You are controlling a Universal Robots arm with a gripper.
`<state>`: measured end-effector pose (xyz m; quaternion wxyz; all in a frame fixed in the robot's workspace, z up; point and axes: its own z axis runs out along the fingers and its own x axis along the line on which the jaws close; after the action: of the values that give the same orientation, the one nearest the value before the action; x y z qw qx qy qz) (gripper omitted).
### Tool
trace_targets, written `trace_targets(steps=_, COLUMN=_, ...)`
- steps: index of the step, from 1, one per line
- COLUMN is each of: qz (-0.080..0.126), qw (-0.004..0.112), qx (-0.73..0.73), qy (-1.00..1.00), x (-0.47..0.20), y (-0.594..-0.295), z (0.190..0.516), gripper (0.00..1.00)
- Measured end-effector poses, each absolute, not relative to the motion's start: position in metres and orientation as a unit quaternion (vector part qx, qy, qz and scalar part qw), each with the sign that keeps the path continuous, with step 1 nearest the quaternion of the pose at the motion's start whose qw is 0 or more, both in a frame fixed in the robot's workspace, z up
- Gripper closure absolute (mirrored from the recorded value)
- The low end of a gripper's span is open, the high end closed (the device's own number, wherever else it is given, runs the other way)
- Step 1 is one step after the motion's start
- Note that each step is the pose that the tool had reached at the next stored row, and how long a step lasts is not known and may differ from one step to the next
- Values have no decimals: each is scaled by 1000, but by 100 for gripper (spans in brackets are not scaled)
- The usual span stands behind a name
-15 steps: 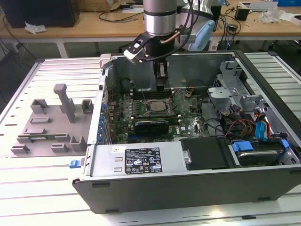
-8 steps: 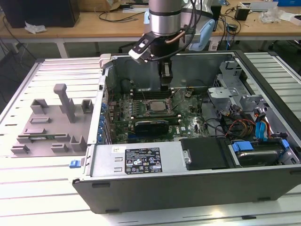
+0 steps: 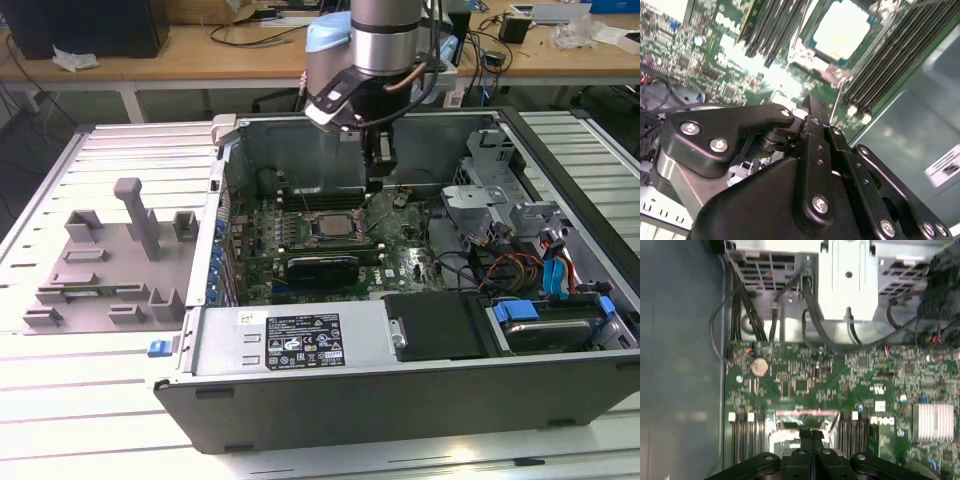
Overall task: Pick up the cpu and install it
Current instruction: 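Close the cpu cover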
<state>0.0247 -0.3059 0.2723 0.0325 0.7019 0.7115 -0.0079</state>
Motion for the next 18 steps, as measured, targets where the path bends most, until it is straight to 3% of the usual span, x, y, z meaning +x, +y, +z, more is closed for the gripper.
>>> trace_targets(steps=8, qz=-8, qw=33, qx=702, qy=711, x=56, y=-306, z=271, gripper=89)
trace_targets(steps=18, qz=-9, qw=32, qx=702, qy=711, x=60, y=-305, z=247, gripper=89)
